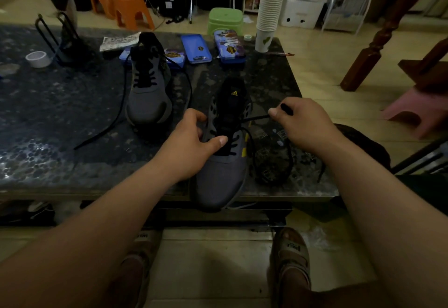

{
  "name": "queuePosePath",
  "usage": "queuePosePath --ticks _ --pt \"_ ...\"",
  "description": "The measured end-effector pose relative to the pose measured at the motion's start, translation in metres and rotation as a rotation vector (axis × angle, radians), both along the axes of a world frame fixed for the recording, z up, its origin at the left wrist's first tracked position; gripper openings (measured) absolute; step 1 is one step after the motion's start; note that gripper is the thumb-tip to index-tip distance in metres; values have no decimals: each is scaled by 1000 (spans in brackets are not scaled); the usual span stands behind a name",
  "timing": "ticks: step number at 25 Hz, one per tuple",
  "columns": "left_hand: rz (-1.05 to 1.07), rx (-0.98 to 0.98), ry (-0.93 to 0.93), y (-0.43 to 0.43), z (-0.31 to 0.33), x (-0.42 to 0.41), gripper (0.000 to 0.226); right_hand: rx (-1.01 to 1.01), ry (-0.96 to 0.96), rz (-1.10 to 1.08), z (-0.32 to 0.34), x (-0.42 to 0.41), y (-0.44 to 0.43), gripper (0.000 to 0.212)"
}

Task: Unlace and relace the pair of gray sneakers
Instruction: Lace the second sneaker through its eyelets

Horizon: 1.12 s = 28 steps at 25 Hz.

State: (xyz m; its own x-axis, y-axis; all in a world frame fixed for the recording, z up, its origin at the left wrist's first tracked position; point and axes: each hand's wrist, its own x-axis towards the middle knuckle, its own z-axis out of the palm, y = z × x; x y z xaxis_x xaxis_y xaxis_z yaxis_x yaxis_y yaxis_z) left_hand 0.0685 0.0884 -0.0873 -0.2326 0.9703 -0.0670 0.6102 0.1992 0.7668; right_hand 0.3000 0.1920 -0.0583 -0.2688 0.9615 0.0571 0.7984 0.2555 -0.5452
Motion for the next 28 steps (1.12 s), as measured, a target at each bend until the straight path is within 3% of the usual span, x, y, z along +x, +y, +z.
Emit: queuePosePath --ticks 7,9,11,15,18,20,22,25,27,28 --pt "6 153 129 -3 1 7 63 -26 34 -64 -3 1 -7 20" --pt "5 252 199 -5 2 12 57 118 -32 -124 -2 1 -16 34" --pt "-30 320 256 -6 4 19 45 224 -48 -101 4 -5 -30 27" --pt "-68 350 324 -8 6 26 19 -245 -10 77 -4 -29 -53 19" --pt "-202 253 381 -17 9 44 40 -570 505 -10 2 -32 -57 15" --pt "-196 156 239 -23 13 55 42 -702 783 -99 11 -32 -56 9" --pt "-137 88 -65 -23 13 58 27 -744 973 -177 13 -35 -55 7" --pt "-156 22 -512 -22 17 58 15 -777 1190 -263 13 -42 -52 23" --pt "-173 -9 -657 -22 27 52 8 -740 1190 -262 13 -43 -48 24" --pt "-172 -20 -694 -21 33 48 4 -672 1079 -241 13 -41 -46 22"
